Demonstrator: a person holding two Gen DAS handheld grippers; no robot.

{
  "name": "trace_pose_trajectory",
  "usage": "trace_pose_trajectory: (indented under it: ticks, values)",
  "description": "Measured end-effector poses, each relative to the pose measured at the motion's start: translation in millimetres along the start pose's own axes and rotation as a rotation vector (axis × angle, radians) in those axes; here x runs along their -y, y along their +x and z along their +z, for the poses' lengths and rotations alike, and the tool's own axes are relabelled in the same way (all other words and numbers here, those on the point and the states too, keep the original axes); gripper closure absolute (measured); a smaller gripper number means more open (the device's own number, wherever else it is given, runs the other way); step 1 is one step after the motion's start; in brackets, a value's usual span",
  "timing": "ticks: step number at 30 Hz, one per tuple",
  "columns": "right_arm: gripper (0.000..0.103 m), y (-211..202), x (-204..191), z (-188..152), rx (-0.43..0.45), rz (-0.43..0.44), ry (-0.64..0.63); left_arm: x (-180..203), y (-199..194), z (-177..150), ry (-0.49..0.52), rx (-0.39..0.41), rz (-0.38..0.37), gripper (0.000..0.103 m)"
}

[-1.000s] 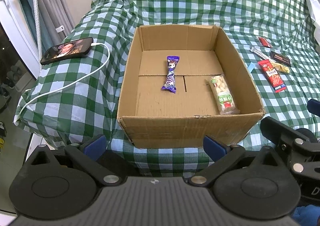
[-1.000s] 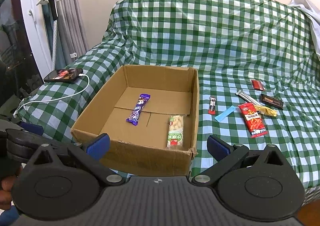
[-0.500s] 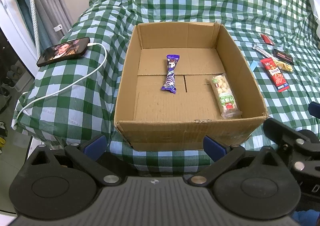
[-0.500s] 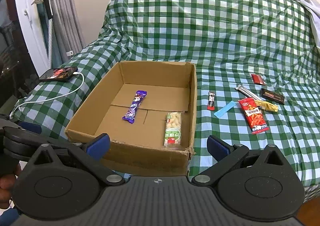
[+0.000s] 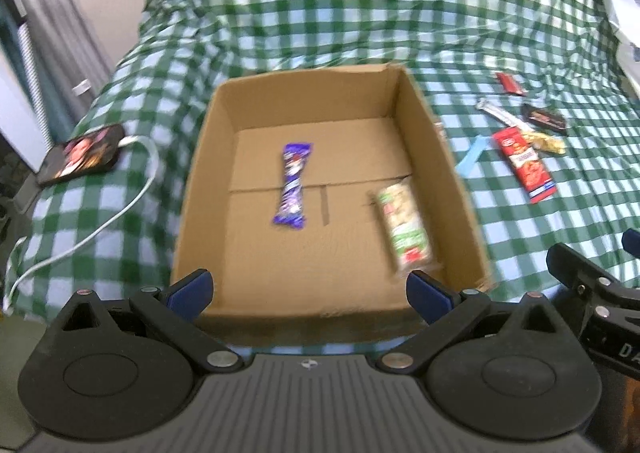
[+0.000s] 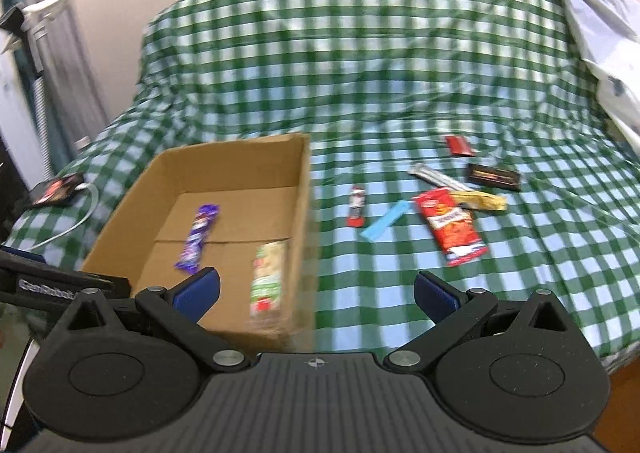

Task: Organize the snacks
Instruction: 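Lift both tools away from the box, then grasp the red spicy-strip pack with the left tool while the right tool grasps the dark chocolate bar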

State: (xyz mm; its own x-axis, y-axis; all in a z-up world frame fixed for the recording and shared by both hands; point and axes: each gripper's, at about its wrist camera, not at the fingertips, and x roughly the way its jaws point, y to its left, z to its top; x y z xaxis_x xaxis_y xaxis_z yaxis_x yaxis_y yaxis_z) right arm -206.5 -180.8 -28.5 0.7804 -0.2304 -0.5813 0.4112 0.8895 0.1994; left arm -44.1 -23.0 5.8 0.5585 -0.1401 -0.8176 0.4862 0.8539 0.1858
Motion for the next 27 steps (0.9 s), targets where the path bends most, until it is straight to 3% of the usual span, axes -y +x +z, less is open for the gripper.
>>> trace_pose_trajectory:
  ticks: [14,27]
  values:
    - [0.001,25.6,99.6,6.5,0.02,-0.178,0.148,86.8,20.4,55.3,0.09,0.015,-0.081,0.0]
    - [0.001,57.1,175.4,27.9,0.036,-0.263,0.226,155.9,79.7,98.8,0.072,-0.064,-0.112,0.0]
